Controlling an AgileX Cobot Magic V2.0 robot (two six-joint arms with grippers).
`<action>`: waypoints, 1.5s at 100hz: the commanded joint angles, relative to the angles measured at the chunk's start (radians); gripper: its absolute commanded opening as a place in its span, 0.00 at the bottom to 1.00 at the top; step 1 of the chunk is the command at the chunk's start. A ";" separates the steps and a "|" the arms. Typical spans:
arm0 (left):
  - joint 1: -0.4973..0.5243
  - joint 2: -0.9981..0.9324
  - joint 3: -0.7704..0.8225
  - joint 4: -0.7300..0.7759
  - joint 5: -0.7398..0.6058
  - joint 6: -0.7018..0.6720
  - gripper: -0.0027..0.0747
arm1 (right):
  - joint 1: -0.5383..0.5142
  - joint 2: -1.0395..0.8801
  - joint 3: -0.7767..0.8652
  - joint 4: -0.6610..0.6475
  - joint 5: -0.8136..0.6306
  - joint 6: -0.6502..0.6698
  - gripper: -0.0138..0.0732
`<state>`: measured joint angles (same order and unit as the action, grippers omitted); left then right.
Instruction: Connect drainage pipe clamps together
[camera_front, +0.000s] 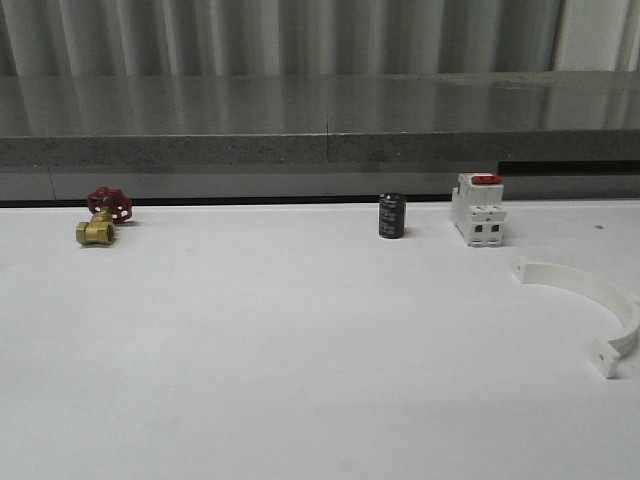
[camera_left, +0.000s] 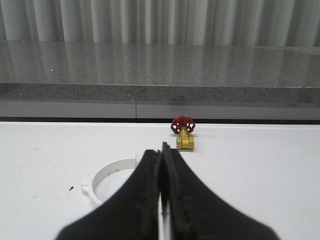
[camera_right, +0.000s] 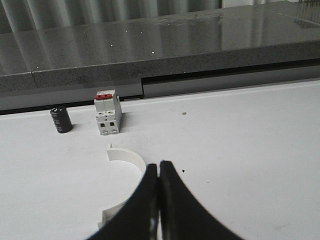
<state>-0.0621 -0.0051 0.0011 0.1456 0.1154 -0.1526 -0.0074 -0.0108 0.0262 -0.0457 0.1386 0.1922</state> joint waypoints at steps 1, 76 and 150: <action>-0.002 -0.027 0.045 0.000 -0.085 -0.007 0.01 | -0.005 -0.018 -0.016 -0.010 -0.080 -0.002 0.08; -0.002 0.252 -0.460 -0.007 0.250 -0.007 0.01 | -0.005 -0.018 -0.016 -0.010 -0.080 -0.002 0.08; -0.002 0.753 -0.777 -0.028 0.679 -0.007 0.05 | -0.005 -0.018 -0.016 -0.010 -0.080 -0.002 0.08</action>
<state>-0.0621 0.7246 -0.7403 0.1209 0.8362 -0.1526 -0.0074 -0.0108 0.0262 -0.0457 0.1386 0.1922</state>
